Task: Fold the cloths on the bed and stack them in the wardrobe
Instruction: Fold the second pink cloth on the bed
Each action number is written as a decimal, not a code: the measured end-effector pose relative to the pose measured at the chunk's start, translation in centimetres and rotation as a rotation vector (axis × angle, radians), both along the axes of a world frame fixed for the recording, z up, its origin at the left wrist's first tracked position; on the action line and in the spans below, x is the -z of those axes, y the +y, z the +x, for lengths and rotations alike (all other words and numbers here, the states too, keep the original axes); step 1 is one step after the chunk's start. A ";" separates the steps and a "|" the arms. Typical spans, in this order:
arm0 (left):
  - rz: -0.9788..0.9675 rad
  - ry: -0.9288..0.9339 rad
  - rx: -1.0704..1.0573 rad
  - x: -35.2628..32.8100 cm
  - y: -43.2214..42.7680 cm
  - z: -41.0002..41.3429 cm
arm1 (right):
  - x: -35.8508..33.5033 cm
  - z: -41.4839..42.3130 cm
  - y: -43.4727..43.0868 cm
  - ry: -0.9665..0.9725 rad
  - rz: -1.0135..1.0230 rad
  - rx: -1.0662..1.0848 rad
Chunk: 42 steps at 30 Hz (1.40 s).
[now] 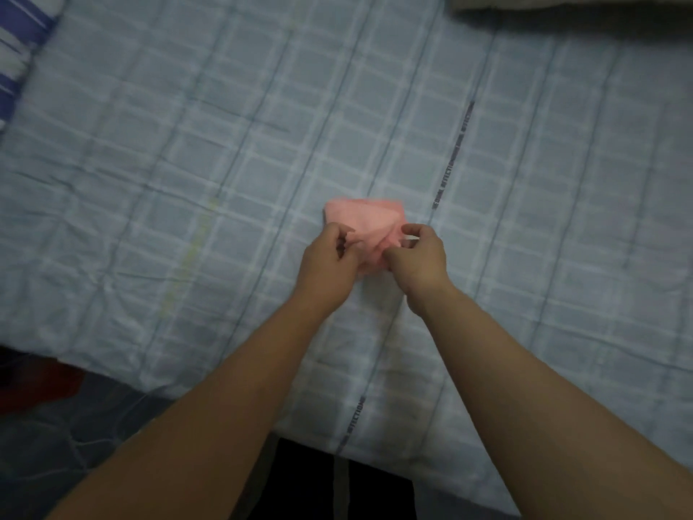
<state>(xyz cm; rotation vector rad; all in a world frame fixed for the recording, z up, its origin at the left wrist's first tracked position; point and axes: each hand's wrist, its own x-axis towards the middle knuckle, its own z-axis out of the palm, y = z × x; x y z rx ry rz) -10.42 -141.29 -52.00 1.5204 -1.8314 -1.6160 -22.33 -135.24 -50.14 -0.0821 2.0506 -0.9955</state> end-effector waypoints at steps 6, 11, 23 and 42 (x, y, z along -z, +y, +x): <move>-0.004 0.117 0.010 -8.1 0.6 -0.3 | -9.2 0.2 0.8 0.030 -0.113 -0.045; -0.011 0.197 0.035 -14.8 1.2 0.4 | -15.2 0.2 2.4 0.163 -0.151 -0.098; -0.198 0.259 -0.074 -26.2 -1.4 1.6 | -27.0 -3.8 6.4 0.580 -0.151 -0.016; -0.353 0.318 -0.063 -34.2 -3.7 0.5 | -34.2 -7.5 8.9 0.663 -0.251 0.161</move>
